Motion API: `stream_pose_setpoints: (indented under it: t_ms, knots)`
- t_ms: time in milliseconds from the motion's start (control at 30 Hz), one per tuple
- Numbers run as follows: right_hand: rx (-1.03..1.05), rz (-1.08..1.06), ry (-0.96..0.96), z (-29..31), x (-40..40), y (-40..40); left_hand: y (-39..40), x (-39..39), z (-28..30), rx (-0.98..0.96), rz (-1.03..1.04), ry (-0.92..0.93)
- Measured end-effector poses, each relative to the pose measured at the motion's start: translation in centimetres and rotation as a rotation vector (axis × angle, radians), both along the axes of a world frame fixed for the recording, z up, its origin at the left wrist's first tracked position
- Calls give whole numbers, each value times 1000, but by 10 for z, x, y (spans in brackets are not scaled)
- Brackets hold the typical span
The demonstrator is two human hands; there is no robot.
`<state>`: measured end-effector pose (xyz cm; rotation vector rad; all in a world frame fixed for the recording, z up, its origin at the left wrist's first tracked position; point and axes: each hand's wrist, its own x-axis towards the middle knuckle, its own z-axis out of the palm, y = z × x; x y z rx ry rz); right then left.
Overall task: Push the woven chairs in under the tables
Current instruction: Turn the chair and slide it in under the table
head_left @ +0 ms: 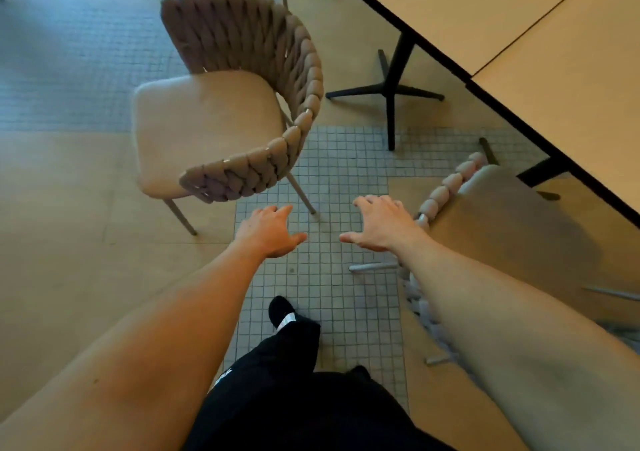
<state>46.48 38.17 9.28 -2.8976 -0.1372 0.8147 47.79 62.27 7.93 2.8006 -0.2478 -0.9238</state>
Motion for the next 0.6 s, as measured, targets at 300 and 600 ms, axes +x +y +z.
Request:
stream_pose_setpoints:
  t_ms: [300,600]
  knots:
    - [-23,124,-5,5,94,81,67,56,2,-217,477,42]
    - [-64,284,-24,7,179,113,71,102,-4,-711,1297,178]
